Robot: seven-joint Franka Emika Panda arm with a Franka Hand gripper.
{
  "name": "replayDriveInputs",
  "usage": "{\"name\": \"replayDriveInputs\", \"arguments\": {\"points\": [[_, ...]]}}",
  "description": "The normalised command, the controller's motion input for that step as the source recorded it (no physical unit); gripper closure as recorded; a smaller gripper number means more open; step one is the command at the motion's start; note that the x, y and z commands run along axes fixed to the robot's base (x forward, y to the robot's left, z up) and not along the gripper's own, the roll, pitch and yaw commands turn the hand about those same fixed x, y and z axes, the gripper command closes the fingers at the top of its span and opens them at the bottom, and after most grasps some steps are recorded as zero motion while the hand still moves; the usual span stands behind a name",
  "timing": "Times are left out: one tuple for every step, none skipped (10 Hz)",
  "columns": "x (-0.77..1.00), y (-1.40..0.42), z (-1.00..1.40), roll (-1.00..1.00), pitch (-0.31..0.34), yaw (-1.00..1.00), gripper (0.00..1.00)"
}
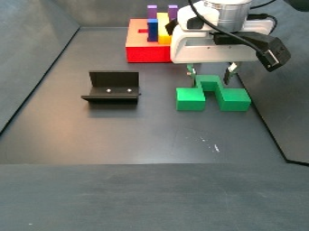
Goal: Pick up the green object. Move up. Place the green object on the fixture. Regrasp the green object. Move to above the board. Insert the green object.
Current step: Pick up the green object.
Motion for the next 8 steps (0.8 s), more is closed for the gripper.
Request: {"name": "replayDriveInputs", "arguments": {"points": [[0.0, 0.0, -0.15, 0.0, -0.019, 0.0, 0.0], [0.0, 0.0, -0.14, 0.0, -0.016, 0.0, 0.0], [0.0, 0.0, -0.09, 0.0, -0.001, 0.0, 0.0], [0.0, 0.0, -0.11, 0.0, -0.01, 0.0, 0.0], [0.0, 0.0, -0.1, 0.0, -0.009, 0.0, 0.0], [0.0, 0.0, 0.0, 0.0, 0.0, 0.0, 0.0], [0.0, 0.0, 0.0, 0.0, 0.0, 0.0, 1.0], [0.0, 0.0, 0.0, 0.0, 0.0, 0.0, 1.0]]}}
